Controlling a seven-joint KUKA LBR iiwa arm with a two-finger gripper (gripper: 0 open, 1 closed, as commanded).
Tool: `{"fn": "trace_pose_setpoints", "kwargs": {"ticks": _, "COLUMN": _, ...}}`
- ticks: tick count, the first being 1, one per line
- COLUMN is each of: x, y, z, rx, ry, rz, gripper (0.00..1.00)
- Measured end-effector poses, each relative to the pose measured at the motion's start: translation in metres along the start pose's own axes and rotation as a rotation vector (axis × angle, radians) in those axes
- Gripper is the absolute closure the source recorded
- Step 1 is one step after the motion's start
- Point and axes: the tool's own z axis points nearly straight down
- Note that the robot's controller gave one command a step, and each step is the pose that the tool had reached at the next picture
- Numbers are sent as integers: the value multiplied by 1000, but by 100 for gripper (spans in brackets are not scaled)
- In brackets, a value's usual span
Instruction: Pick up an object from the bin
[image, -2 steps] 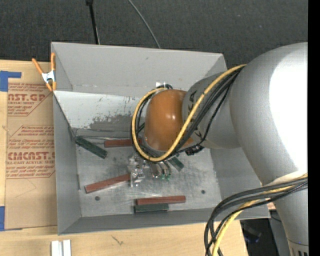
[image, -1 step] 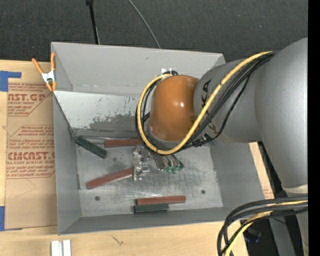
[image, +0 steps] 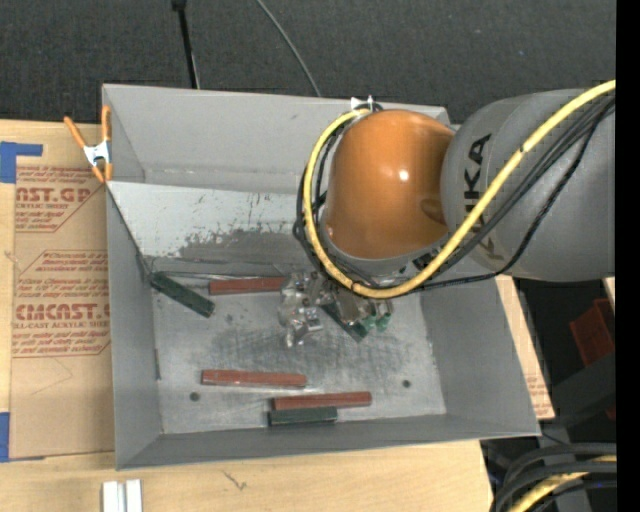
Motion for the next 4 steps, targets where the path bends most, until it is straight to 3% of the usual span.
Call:
{"fn": "trace_pose_setpoints", "kwargs": {"ticks": 1, "x": 0, "y": 0, "z": 0, "rx": 0, "ry": 0, "rz": 0, "gripper": 0}}
{"fn": "trace_pose_setpoints", "kwargs": {"ticks": 2, "x": 0, "y": 0, "z": 0, "rx": 0, "ry": 0, "rz": 0, "gripper": 0}}
{"fn": "trace_pose_setpoints", "kwargs": {"ticks": 3, "x": -6, "y": 0, "z": 58, "rx": 0, "ry": -6, "rz": -46, "gripper": 0}}
{"fn": "trace_pose_setpoints", "kwargs": {"ticks": 4, "x": 23, "y": 4, "z": 152, "rx": 0, "ry": 4, "rz": -130, "gripper": 100}}
